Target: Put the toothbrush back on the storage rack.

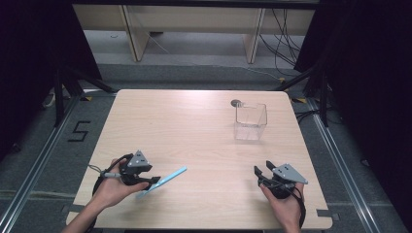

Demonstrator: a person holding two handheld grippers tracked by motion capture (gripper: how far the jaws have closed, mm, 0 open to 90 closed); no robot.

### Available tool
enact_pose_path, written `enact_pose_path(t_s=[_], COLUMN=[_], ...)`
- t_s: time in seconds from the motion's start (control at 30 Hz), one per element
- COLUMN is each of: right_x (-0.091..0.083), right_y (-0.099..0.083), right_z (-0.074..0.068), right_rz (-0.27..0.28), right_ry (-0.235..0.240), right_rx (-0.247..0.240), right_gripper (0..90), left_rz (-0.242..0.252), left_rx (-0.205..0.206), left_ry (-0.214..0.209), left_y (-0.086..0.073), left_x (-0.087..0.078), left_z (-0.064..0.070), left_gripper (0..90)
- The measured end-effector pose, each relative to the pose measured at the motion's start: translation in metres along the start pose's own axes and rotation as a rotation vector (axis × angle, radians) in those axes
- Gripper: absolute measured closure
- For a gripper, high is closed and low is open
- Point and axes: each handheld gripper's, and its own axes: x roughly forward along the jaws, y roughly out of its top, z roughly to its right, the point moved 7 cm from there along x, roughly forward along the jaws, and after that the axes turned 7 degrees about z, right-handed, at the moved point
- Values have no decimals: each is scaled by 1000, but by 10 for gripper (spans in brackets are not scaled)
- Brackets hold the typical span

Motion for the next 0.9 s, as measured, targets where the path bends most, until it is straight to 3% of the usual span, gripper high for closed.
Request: enact_pose_path(t_s=[0.07, 0.1, 0.13, 0.2, 0.27, 0.3, 0.43, 0.47, 0.5, 0.53, 0.67, 0.77, 0.8, 0.87, 0.9], right_x=[-1, -1, 0, 0, 2, 2, 0, 0, 0, 0, 0, 0, -2, -2, -3], right_y=[0, 0, 1, 1, 2, 2, 2, 2, 2, 2, 3, 3, 3, 3, 4], right_z=[-3, -3, 0, 0, -2, -2, -2, -2, -3, -3, -4, -4, -7, -6, -6], right_rz=[-19, -19, -6, -10, -6, -6, -17, -17, -23, -23, -29, -22, -41, -32, -37], right_ry=[12, 12, 5, 6, 28, 28, 18, 18, 24, 24, 33, 34, 22, 27, 27], right_rx=[16, 16, -14, -15, 0, 0, -17, -17, -16, -16, -21, -21, 35, 15, 29], right_gripper=[478, 478, 478, 477, 477, 477, 475, 475, 475, 475, 474, 474, 474, 474, 474], left_rz=[-101, -101, -160, -186, -263, -263, -388, -388, -439, -439, -521, -533, -548, -557, -569], left_rx=[2, 2, 23, 32, 85, 85, 140, 140, 177, 177, 219, 229, 234, 238, 242], left_ry=[-30, -30, -27, -33, -54, -54, -89, -89, -101, -101, -112, -103, -107, -115, -123], left_y=[2, 2, 4, 5, 10, 10, 16, 16, 18, 18, 20, 21, 20, 19, 18], left_x=[-1, -1, 0, 1, 3, 3, 12, 12, 17, 17, 30, 35, 38, 40, 42], left_z=[-2, -2, -3, -2, -2, -2, 4, 4, 7, 7, 13, 14, 15, 16, 18], left_gripper=[464, 468, 472, 481, 500, 508, 545, 549, 553, 554, 589, 610, 629, 634, 642])
